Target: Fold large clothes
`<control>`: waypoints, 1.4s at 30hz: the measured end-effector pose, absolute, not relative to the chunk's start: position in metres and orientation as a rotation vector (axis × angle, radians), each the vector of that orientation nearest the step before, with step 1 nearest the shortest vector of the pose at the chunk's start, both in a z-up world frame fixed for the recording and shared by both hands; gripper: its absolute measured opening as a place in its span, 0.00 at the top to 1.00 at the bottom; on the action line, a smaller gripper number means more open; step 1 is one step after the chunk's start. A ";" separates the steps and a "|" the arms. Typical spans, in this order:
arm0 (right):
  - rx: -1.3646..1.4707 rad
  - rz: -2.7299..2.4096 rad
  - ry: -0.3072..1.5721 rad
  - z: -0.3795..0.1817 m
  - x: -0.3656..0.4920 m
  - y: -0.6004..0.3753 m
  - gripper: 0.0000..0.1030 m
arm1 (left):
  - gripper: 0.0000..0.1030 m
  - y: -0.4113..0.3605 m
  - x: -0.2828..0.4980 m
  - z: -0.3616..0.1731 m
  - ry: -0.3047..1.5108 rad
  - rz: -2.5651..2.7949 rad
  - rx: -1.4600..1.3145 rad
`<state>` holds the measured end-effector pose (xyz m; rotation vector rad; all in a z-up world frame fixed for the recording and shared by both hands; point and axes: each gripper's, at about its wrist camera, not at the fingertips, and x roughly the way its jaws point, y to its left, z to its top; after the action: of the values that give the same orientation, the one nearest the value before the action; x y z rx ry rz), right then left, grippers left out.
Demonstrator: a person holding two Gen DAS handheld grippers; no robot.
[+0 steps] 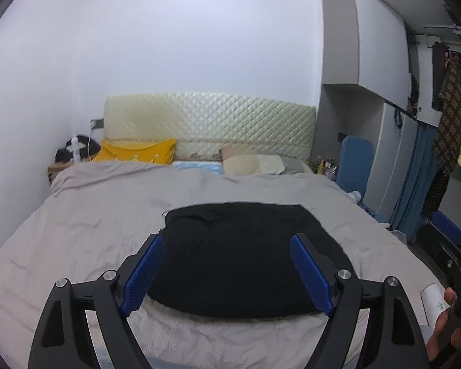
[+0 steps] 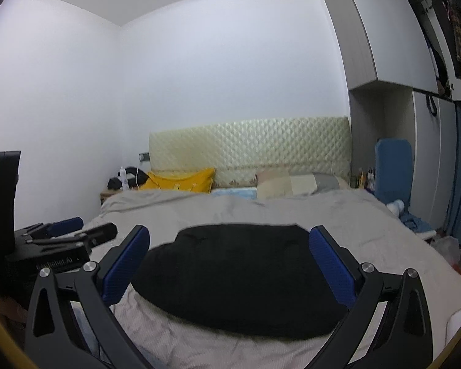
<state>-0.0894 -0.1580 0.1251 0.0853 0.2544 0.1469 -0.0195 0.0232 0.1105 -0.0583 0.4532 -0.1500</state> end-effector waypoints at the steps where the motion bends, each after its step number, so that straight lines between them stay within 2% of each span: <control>1: 0.085 0.143 0.266 0.120 -0.088 -0.158 0.00 | 0.18 0.025 -0.019 0.106 0.458 -0.147 -0.060; 17: 0.098 0.097 0.404 0.060 -0.073 -0.164 0.00 | 0.18 0.027 -0.003 0.062 0.540 -0.116 -0.032; 42: 0.115 0.078 0.430 0.050 -0.066 -0.172 0.00 | 0.18 0.019 0.006 0.046 0.590 -0.111 -0.023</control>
<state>-0.0661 -0.1722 0.0501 0.1155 0.4304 0.0785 0.0064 0.0190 0.0458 -0.0234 0.5898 -0.1113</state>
